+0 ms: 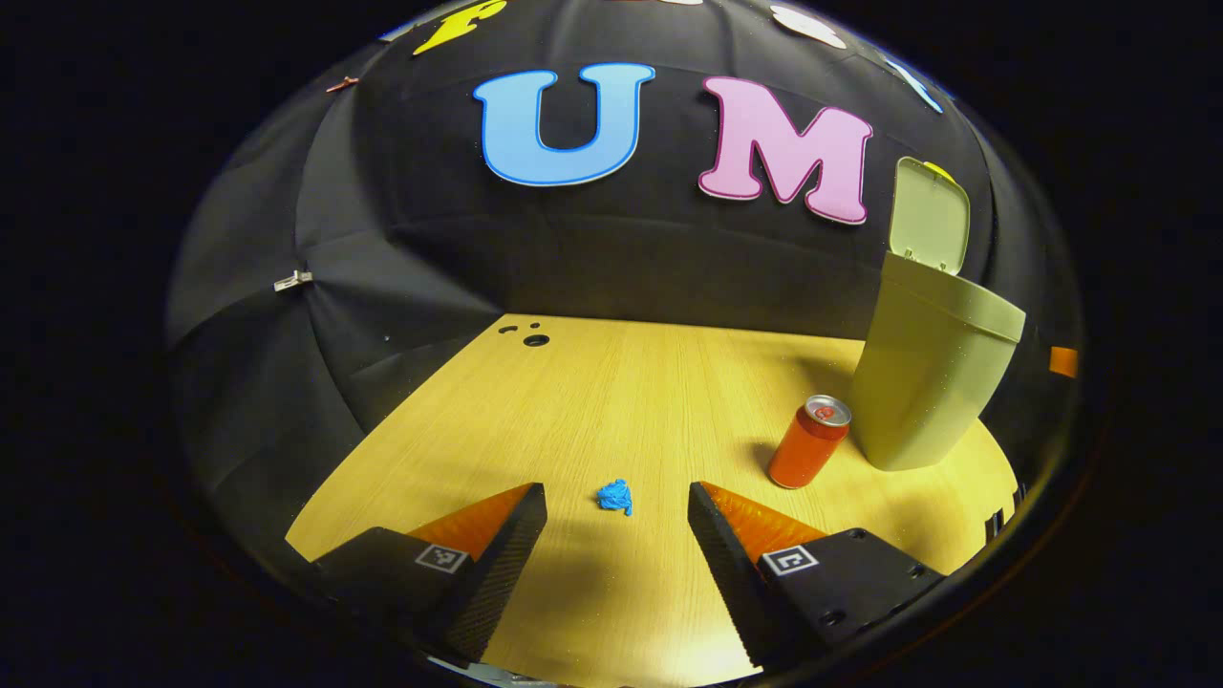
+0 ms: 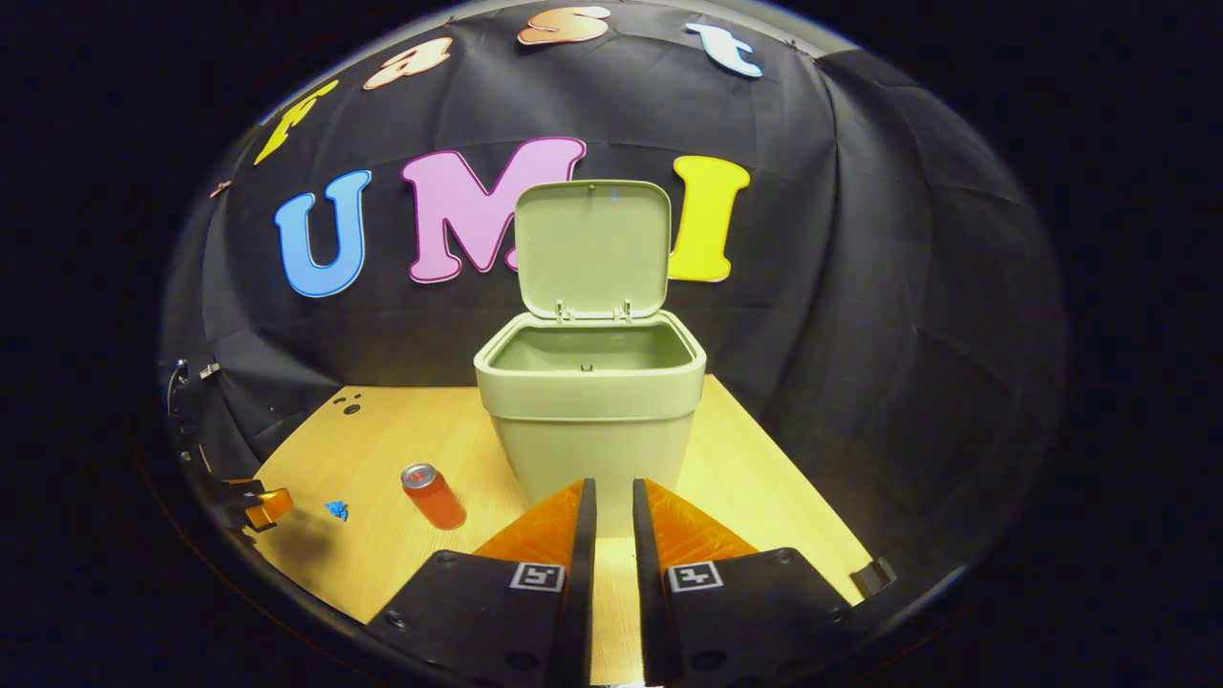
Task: Press the lid of the desktop garbage bin to open it, pick up the crumpled paper on the desktop and throw it into the bin, then pick up the pop can on the desktop and drop it into the bin, and finally close the garbage bin lid.
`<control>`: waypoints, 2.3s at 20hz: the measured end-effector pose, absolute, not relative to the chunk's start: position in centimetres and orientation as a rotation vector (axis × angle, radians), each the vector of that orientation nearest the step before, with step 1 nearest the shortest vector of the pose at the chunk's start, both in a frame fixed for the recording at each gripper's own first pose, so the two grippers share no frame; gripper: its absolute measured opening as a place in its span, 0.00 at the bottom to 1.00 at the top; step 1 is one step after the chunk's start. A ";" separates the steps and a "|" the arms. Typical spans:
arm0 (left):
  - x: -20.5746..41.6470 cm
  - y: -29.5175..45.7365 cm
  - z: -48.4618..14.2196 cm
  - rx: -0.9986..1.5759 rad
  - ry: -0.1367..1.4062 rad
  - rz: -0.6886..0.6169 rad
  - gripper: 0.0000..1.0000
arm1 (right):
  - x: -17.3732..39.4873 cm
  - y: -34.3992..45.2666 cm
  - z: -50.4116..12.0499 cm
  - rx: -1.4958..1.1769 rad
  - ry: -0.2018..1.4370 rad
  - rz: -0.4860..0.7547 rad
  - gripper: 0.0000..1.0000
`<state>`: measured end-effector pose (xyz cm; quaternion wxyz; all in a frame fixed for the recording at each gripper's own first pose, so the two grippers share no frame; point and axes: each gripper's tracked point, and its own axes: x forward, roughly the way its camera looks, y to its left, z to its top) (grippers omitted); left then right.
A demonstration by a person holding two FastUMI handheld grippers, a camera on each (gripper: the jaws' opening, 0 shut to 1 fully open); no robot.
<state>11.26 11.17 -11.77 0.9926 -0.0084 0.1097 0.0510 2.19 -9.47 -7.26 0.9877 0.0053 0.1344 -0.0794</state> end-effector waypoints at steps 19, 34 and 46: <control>22.6 12.8 -21.7 0.030 0.431 0.122 0.96 | -3.9 -10.6 -13.6 0.044 0.472 -0.229 0.99; 22.4 12.2 -22.0 0.047 0.431 0.083 0.36 | -4.2 -8.3 -15.0 0.083 0.486 -0.205 0.99; 20.2 5.4 -8.4 0.038 0.234 0.008 0.29 | -1.9 -12.0 -15.7 0.135 0.488 -0.166 0.99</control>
